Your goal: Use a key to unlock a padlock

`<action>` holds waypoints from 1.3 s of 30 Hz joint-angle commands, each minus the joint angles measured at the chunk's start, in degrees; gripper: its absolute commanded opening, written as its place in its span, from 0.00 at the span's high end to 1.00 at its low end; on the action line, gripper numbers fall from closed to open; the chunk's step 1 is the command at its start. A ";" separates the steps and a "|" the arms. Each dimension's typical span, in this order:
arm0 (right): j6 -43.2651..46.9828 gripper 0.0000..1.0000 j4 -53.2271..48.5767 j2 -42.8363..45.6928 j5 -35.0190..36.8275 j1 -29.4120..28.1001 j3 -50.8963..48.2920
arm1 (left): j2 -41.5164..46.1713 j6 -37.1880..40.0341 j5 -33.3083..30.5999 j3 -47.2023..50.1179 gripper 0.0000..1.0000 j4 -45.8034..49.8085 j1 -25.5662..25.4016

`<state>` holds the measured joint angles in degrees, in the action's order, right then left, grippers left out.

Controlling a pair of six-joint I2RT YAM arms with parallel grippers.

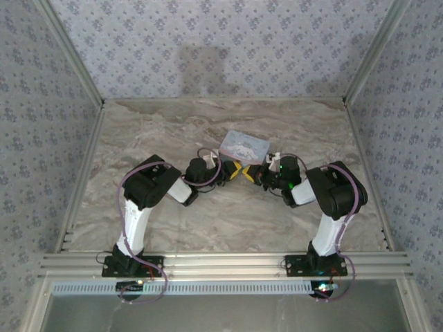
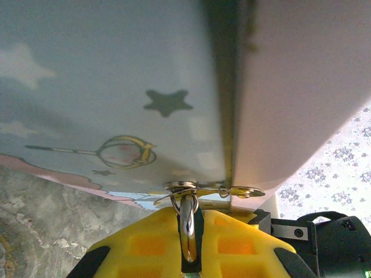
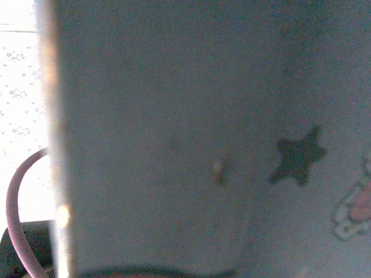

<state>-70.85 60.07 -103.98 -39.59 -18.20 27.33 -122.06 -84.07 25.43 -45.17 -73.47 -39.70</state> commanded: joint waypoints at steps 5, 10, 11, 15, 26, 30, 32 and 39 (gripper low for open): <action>7.35 0.82 -11.19 6.56 2.24 1.24 -1.04 | 0.69 0.83 6.97 3.05 1.00 -7.12 -0.88; 17.06 0.72 -28.97 17.06 2.61 2.01 -2.13 | -0.61 1.63 4.93 3.86 1.00 -7.16 -0.01; 19.77 0.71 -33.99 19.69 3.33 2.11 -1.64 | -0.86 1.63 4.74 3.86 1.00 -7.13 0.02; 31.33 0.70 -54.19 27.82 8.36 1.04 2.17 | -1.25 1.72 4.67 3.94 1.00 -6.96 0.00; 52.85 0.66 -76.73 29.60 31.36 -14.49 15.48 | -0.64 1.73 4.85 4.73 1.00 -6.23 -0.08; 56.69 0.63 -77.71 24.04 38.57 -18.84 19.69 | -0.37 1.81 4.98 4.83 1.00 -5.94 -0.18; 58.02 0.61 -77.96 21.21 40.62 -19.92 21.65 | -0.26 1.72 4.98 5.00 1.00 -5.98 -0.18; 61.98 0.59 -79.26 13.85 48.61 -23.38 26.43 | -0.16 1.38 5.36 5.27 1.00 -6.46 -0.16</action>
<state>-12.47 -16.38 -88.01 2.74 -40.18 51.11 -123.02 -83.46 29.15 -40.56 -77.76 -39.75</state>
